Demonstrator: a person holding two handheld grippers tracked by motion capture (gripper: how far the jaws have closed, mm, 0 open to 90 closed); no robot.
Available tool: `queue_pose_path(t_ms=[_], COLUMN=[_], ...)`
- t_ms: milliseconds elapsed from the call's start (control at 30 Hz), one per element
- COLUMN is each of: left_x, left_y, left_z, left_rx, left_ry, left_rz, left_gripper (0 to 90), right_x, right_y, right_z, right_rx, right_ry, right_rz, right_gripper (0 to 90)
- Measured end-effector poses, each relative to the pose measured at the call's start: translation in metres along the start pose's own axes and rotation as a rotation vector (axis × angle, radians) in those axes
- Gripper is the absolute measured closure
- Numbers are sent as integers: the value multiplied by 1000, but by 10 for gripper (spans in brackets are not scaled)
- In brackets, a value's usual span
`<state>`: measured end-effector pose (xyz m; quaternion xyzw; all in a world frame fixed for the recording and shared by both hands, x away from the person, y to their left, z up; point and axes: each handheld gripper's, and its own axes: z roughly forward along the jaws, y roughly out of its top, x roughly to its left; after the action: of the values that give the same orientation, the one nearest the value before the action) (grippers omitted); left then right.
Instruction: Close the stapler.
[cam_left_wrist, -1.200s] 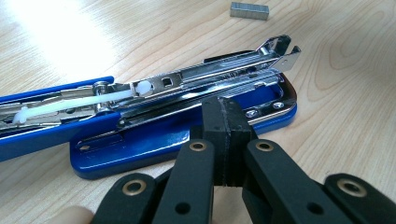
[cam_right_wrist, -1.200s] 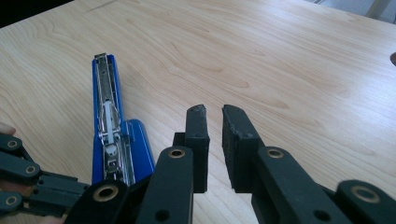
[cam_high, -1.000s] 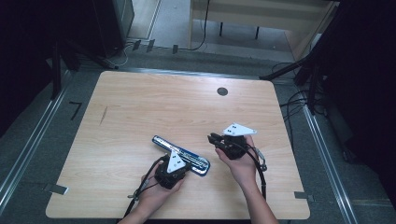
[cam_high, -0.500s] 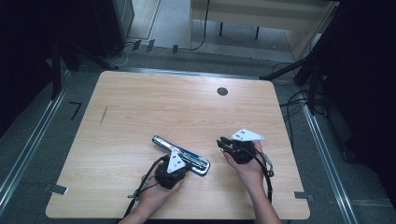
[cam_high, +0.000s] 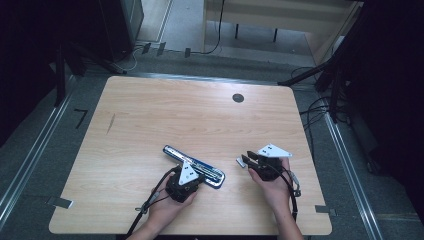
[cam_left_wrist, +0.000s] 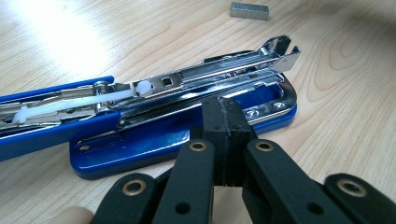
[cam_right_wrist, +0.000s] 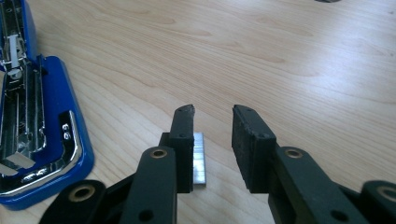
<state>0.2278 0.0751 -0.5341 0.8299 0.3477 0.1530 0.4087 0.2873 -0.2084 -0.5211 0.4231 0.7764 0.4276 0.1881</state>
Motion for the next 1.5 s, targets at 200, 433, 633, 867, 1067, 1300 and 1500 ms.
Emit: queue_pose_path(t_ms=[200,433,633,867,1067,1300,1500], left_x=[0,1,0,0,0,0,0], left_y=[0,0,1,1,1,0,0], left_z=[0,0,0,0,0,0,0], left_rx=[1,1,3,3,3,3,4], left_ry=[2,-6,-1,-1,-1,-7,-7], left_rz=[3,2,10,19,18,16,19], left_gripper=[900,900,900,900,900,900,900], right_x=[-5,-7,-7,-2,8,6,1], right_y=[-7,-7,-7,-7,2,0,-1], right_z=[-6,-7,-3,1,2,8,13], right_rx=[15,57,56,103,139,171,182], right_ry=[-9,31,51,75,66,91,97], right_rz=[24,20,12,-46,-121,-112,-73], right_gripper=[707,737,756,743,692,735,708])
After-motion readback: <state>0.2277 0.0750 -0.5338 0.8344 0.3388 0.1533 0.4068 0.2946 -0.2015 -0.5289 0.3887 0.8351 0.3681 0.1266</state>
